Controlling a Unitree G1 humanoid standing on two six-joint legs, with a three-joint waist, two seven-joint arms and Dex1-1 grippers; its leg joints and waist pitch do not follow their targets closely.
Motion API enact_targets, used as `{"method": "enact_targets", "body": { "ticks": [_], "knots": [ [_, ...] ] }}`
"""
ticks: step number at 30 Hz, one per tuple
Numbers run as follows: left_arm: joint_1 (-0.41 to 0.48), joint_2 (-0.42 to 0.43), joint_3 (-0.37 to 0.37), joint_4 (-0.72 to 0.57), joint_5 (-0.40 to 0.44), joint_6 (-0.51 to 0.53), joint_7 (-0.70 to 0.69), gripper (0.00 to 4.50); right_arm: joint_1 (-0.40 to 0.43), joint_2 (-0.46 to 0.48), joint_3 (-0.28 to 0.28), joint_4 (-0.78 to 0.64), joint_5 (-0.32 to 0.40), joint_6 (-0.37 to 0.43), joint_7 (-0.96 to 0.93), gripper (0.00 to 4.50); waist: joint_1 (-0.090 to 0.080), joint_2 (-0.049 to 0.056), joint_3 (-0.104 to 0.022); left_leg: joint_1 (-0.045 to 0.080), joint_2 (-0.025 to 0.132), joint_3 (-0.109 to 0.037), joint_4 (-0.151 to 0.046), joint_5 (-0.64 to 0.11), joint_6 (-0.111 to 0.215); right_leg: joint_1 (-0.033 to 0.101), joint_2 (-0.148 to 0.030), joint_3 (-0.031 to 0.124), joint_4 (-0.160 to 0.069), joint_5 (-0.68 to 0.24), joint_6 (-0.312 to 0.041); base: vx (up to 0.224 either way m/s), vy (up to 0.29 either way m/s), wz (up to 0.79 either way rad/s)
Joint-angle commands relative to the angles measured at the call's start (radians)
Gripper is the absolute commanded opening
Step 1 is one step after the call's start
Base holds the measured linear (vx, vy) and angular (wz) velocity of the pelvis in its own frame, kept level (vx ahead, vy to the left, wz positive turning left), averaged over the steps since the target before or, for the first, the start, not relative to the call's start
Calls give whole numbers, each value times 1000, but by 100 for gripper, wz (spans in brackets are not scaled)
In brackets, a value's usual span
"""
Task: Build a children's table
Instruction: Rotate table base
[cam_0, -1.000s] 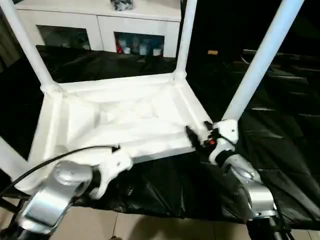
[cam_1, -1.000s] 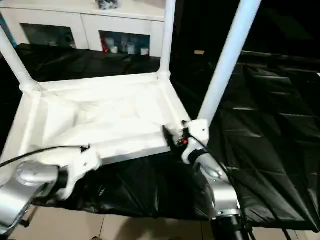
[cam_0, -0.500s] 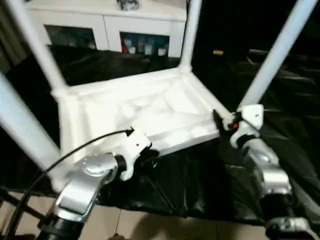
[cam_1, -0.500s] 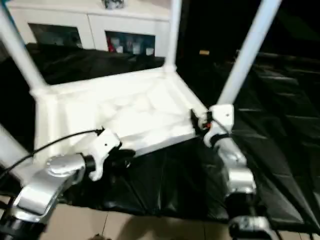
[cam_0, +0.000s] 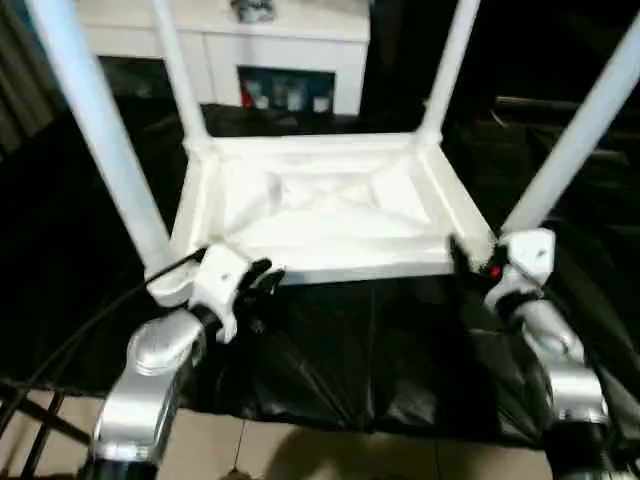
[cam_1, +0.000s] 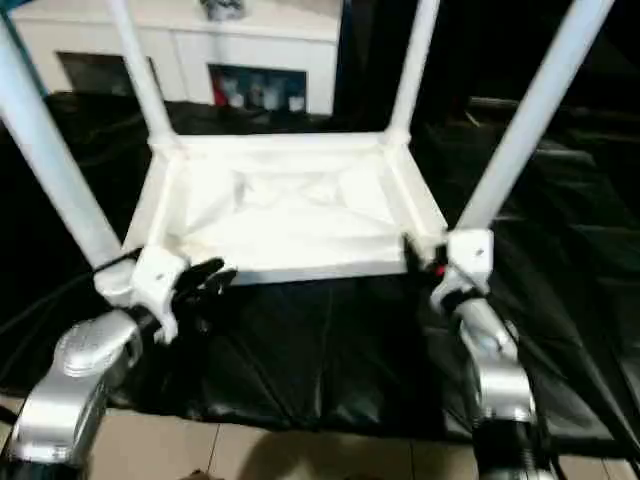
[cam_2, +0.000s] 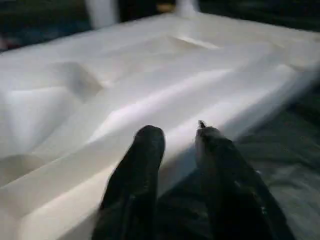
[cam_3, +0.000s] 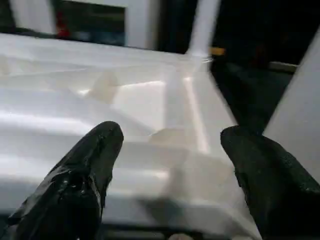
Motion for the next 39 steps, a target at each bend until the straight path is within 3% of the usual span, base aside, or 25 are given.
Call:
{"method": "enact_targets", "body": {
  "ticks": [1, 4, 6, 7, 14, 17, 20, 21, 24, 27, 30, 31, 33, 34, 35, 38, 39],
  "knots": [
    [21, -9, 54, -1, -7, -69, 78, 166, 18, -2, 23, -62, 9, 15, 35, 394, -2, 3, -57, -1, 9, 1, -71, -317, 25, 46, -24, 27, -78, -257, -141, 0, 0, 0],
    [47, -32, 118, 38, 31, -176, 204, 182, 54, -16, 60, -100, -4, 3, 63, 411, -11, 11, -54, 3, 9, -2, -72, -351, 26, 39, -21, 25, -87, -324, -123, 0, 0, 0],
    [53, -55, 164, 55, 45, -222, 278, 206, 88, -18, 79, -137, -17, 10, 63, 439, -15, 10, -52, 4, 9, -3, -73, -376, 22, 37, -22, 23, -92, -374, -99, 0, 0, 0],
    [47, -72, 187, 57, 51, -252, 321, 206, 127, -19, 99, -193, 18, 44, 102, 439, -16, 8, -52, 2, 8, -4, -74, -379, 23, 38, -20, 24, -94, -384, -90, 0, 0, 0],
    [77, -117, 168, 39, 15, -329, 287, 258, 217, -30, 106, -299, 21, 122, 105, 450, -12, 13, -52, -2, 13, -7, -79, -375, 23, 37, -24, 28, -92, -334, -98, 0, 0, 0],
    [137, -127, 141, 51, 7, -366, 290, 283, 260, -57, 131, -349, 19, 152, 135, 450, -13, 20, -52, -1, 12, -8, -78, -395, 19, 34, -26, 28, -94, -358, -93, 0, 0, 0],
    [182, -140, 159, 36, 21, -384, 330, 303, 287, -68, 150, -397, 29, 175, 161, 450, -17, 16, -49, -7, 11, -8, -79, -408, 25, 36, -26, 25, -100, -409, -66, 0, 0, 0],
    [192, -146, 167, 29, 24, -388, 342, 325, 291, -71, 152, -407, 32, 180, 167, 450, -20, 19, -47, -4, 10, -8, -77, -420, 25, 32, -25, 25, -107, -438, -56, 0, 0, 0],
    [229, -169, 198, -1, 45, -403, 398, 332, 297, -73, 153, -418, 33, 194, 171, 450, -21, 21, -46, -2, 12, -11, -77, -436, 21, 29, -25, 23, -110, -480, -44, 0, 0, 0],
    [259, -199, 223, -22, 48, -462, 438, 362, 296, -68, 148, -425, 24, 196, 165, 450, -22, 16, -44, -1, 11, -13, -77, -450, 20, 24, -23, 21, -114, -511, -30, 0, 0, 0],
    [247, -193, 226, -12, 48, -479, 442, 370, 293, -60, 140, -425, 35, 205, 160, 450, -20, 18, -45, 3, 9, -13, -77, -455, 20, 20, -21, 22, -117, -512, -22, 0, 0, 0],
    [228, -182, 225, 7, 42, -482, 436, 378, 289, -58, 136, -423, 42, 208, 160, 450, -20, 13, -42, 0, 10, -13, -79, -456, 20, 21, -21, 22, -117, -510, -20, 0, 0, 0],
    [165, -142, 223, 72, 19, -496, 411, 407, 282, -55, 133, -423, 51, 224, 160, 450, -18, 20, -46, 5, 9, -16, -80, -451, 17, 20, -20, 23, -112, -474, -22, 0, 0, 0],
    [130, -120, 226, 109, 6, -496, 392, 407, 280, -55, 135, -423, 54, 233, 163, 450, -18, 20, -44, 1, 8, -16, -82, -448, 15, 23, -20, 23, -111, -469, -23, 0, 0, 0],
    [76, -92, 235, 167, -31, -490, 343, 412, 278, -51, 136, -420, 68, 240, 171, 450, -14, 29, -46, 7, 5, -16, -81, -453, 10, 20, -21, 23, -111, -466, -24, 0, 0, 0],
    [-23, -27, 253, 288, -48, -451, 286, 437, 281, -48, 137, -418, 110, 243, 212, 450, -17, 27, -50, -1, 7, -19, -84, -416, 6, 31, -23, 25, -97, -361, -56, 0, 0, 0],
    [-60, -3, 262, 334, -47, -437, 280, 446, 281, -56, 142, -414, 107, 241, 224, 450, -16, 32, -52, 2, 9, -18, -83, -412, 4, 31, -23, 25, -94, -340, -67, 0, 0, 0]
  ]
}}
